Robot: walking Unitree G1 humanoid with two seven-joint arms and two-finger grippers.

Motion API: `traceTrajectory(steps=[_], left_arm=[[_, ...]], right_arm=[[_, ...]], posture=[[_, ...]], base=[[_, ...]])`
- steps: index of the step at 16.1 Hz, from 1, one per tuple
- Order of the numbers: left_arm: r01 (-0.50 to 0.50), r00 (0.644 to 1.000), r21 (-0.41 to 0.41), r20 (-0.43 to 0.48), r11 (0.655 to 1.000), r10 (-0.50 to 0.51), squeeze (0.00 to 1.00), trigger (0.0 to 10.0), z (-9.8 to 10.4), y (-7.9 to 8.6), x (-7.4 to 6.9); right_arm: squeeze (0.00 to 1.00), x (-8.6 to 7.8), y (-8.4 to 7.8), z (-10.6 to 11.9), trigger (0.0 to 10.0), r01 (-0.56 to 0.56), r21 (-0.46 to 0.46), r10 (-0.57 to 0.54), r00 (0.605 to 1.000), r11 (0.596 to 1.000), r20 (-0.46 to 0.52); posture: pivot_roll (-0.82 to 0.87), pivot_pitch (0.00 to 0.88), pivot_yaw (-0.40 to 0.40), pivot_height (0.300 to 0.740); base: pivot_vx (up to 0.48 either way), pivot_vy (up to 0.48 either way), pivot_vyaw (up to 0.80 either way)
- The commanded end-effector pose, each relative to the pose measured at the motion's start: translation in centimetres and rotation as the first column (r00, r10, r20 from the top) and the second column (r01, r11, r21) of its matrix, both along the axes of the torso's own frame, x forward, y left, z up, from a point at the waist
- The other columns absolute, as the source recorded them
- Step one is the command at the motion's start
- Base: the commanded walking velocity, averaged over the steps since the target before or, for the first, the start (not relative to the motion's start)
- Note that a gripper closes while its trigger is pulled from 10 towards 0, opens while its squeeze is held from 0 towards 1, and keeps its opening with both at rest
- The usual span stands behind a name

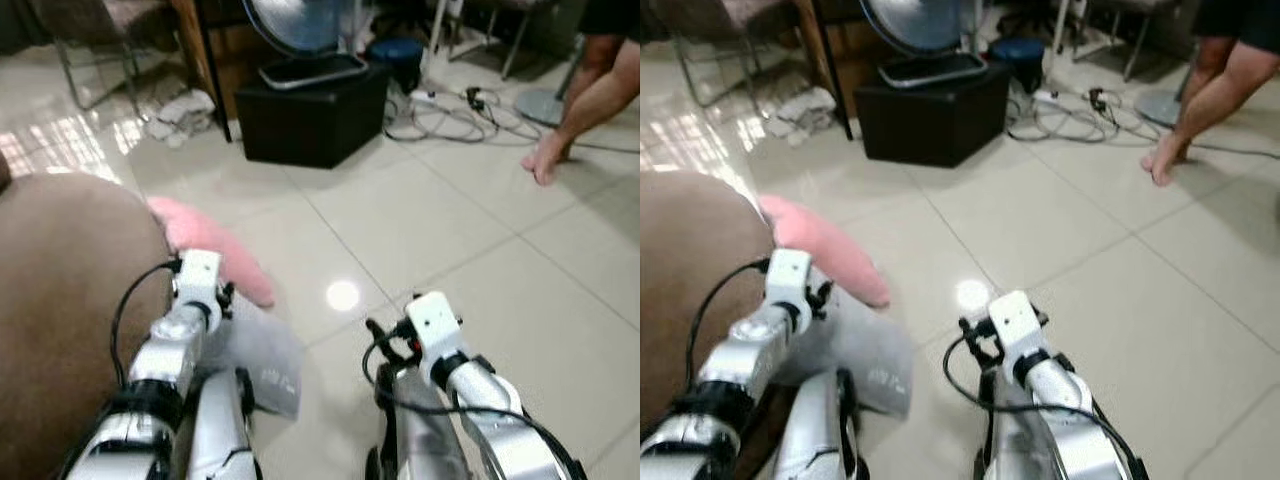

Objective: Move the pillow to the sofa from floor

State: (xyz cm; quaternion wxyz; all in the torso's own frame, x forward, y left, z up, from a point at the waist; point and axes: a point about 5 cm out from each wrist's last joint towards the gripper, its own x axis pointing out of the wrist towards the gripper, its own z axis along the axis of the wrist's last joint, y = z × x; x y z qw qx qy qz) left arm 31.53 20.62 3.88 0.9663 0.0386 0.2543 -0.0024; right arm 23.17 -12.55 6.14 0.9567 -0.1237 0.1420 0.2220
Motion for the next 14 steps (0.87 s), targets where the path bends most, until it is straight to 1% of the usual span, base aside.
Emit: traceTrajectory(steps=[1, 2, 4, 5, 6, 7, 8, 9, 10, 11, 12, 14], left_arm=[[0.003, 1.0, -0.005, 0.01, 1.0, -0.003, 1.0, 10.0, -0.1, 0.6, 0.1], [0.035, 0.999, 0.02, 0.008, 0.999, -0.036, 1.0, 10.0, -0.4, 0.9, -0.1], [-0.009, 0.999, 0.076, -0.051, 0.997, 0.013, 1.0, 10.0, -1.5, 2.5, -0.8], [-0.034, 0.997, 0.097, -0.065, 0.995, 0.041, 1.0, 10.0, -1.7, 3.4, -1.2], [-0.055, 0.995, 0.119, -0.075, 0.991, 0.064, 1.0, 10.0, -1.7, 4.2, -1.4], [-0.056, 0.995, 0.123, -0.079, 0.991, 0.066, 1.0, 10.0, -1.7, 4.6, -1.5], [-0.032, 0.996, 0.159, -0.081, 0.987, 0.046, 1.0, 10.0, -1.7, 5.0, -1.6], [-0.028, 0.996, 0.18, -0.077, 0.983, 0.042, 1.0, 10.0, -1.6, 5.3, -1.6], [-0.017, 0.996, 0.219, -0.087, 0.976, 0.037, 1.0, 10.0, -1.7, 5.6, -1.7], [-0.002, 0.994, 0.234, -0.104, 0.972, 0.027, 1.0, 10.0, -1.9, 5.6, -1.9], [0.021, 0.992, 0.228, -0.13, 0.973, 0.009, 0.0, 10.0, -2.3, 5.2, -2.1], [0.046, 0.989, 0.195, -0.147, 0.98, -0.017, 0.0, 10.0, -2.7, 4.4, -2.1]], right_arm=[[0.0, -0.4, 0.6, 0.7, 10.0, -0.062, -0.002, 0.062, 0.998, 0.998, 0.017], [0.0, -0.9, 0.8, 0.8, 10.0, -0.097, -0.004, 0.097, 0.995, 0.995, 0.017], [0.0, -2.1, 1.5, 0.8, 10.0, -0.175, 0.004, 0.175, 0.985, 0.985, -0.007], [0.0, -2.6, 1.6, 1.0, 10.0, -0.188, 0.009, 0.188, 0.982, 0.982, -0.009], [0.0, -2.8, 1.7, 1.1, 10.0, -0.194, 0.013, 0.194, 0.981, 0.981, -0.009], [0.0, -2.7, 1.7, 1.2, 10.0, -0.196, 0.015, 0.196, 0.981, 0.981, -0.008], [0.0, -2.7, 1.7, 1.4, 10.0, -0.196, 0.02, 0.196, 0.981, 0.98, -0.001], [0.0, -2.6, 1.7, 1.6, 10.0, -0.199, 0.021, 0.199, 0.98, 0.98, 0.003], [0.0, -2.5, 1.7, 1.7, 10.0, -0.206, 0.016, 0.206, 0.979, 0.978, 0.005], [0.0, -2.5, 1.8, 1.8, 10.0, -0.213, 0.013, 0.213, 0.977, 0.977, 0.005], [0.0, -2.6, 2.0, 2.0, 10.0, -0.229, 0.015, 0.229, 0.974, 0.973, 0.002], [0.0, -2.7, 2.3, 2.1, 10.0, -0.261, 0.026, 0.261, 0.965, 0.965, -0.006]], posture=[[-0.09, 0.16, 0.01, 0.525], [-0.09, 0.18, 0.009, 0.525], [-0.1, 0.22, 0.007, 0.525], [-0.1, 0.235, 0.011, 0.525], [-0.1, 0.247, 0.012, 0.525], [-0.1, 0.255, 0.013, 0.525], [-0.09, 0.286, 0.021, 0.525], [-0.09, 0.292, 0.021, 0.525], [-0.09, 0.304, 0.021, 0.525], [-0.09, 0.307, 0.022, 0.525], [-0.1, 0.31, 0.022, 0.525], [-0.1, 0.317, 0.023, 0.525]], base=[[0.0, 0.0, 0.0], [0.0, 0.0, 0.0], [0.0, 0.0, 0.0], [0.0, 0.0, 0.0], [0.0, 0.0, 0.0], [0.0, 0.0, 0.0], [0.0, 0.0, 0.0], [0.0, 0.0, 0.0], [0.0, 0.0, 0.0], [0.0, 0.0, 0.0], [0.0, 0.0, 0.0], [0.0, 0.0, 0.0]])
